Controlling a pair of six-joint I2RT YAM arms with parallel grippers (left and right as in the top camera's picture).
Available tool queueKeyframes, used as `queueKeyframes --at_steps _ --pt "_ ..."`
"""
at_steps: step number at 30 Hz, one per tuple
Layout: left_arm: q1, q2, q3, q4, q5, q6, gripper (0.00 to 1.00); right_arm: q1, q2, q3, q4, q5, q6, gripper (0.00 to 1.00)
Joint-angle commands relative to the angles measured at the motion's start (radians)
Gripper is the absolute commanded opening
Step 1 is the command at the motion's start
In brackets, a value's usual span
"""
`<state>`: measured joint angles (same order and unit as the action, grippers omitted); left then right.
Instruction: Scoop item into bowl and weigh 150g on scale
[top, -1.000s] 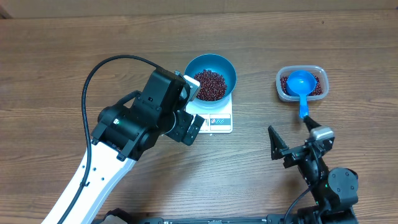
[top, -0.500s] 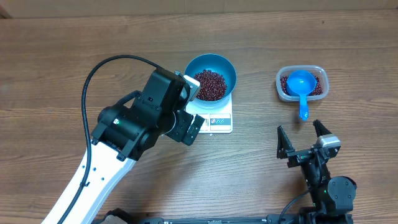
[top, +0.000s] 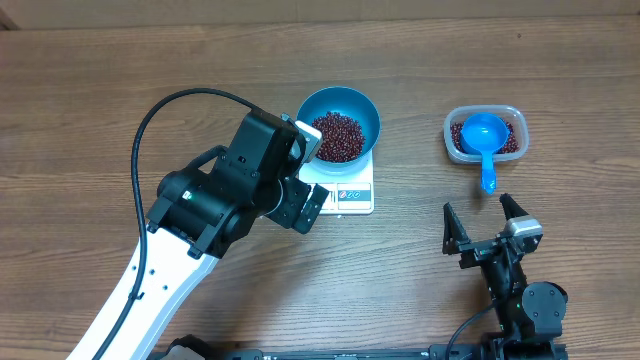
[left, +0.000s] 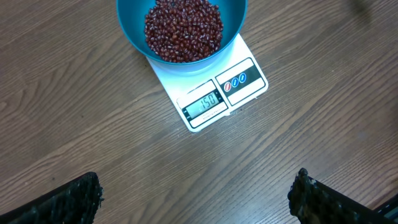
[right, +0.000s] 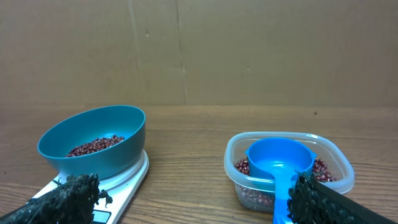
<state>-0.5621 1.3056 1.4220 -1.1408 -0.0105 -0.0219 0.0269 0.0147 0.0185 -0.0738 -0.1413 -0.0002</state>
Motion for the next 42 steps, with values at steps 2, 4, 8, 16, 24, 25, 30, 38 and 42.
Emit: queueKeyframes --at_steps 2,4,8,16,24,25,30,38,42 --pt "0.006 0.003 0.013 0.000 0.011 0.015 0.99 -0.004 -0.012 -0.010 0.006 0.006 -0.001 1.00" --pt "0.006 0.003 0.013 0.000 0.011 0.015 0.99 -0.004 -0.012 -0.010 0.006 0.006 -0.001 1.00" --pt "0.006 0.003 0.013 0.000 0.011 0.015 0.99 -0.004 -0.012 -0.010 0.006 0.006 -0.001 1.00" --pt "0.006 0.003 0.013 0.000 0.011 0.015 0.99 -0.004 -0.012 -0.010 0.006 0.006 -0.001 1.00" --pt "0.006 0.002 0.013 0.000 0.011 0.015 1.00 -0.004 -0.012 -0.010 0.006 0.006 -0.001 1.00" --pt "0.006 0.002 0.013 0.000 0.011 0.016 1.00 -0.004 -0.012 -0.010 0.006 0.006 -0.001 1.00" --pt "0.006 -0.055 0.013 0.000 0.011 0.015 1.00 -0.004 -0.012 -0.010 0.005 0.006 -0.001 1.00" --pt "0.138 -0.302 0.013 -0.035 0.067 0.015 1.00 -0.004 -0.012 -0.010 0.006 0.006 -0.001 1.00" --pt "0.349 -0.442 0.013 -0.043 0.146 0.014 1.00 -0.004 -0.012 -0.010 0.005 0.006 -0.001 1.00"
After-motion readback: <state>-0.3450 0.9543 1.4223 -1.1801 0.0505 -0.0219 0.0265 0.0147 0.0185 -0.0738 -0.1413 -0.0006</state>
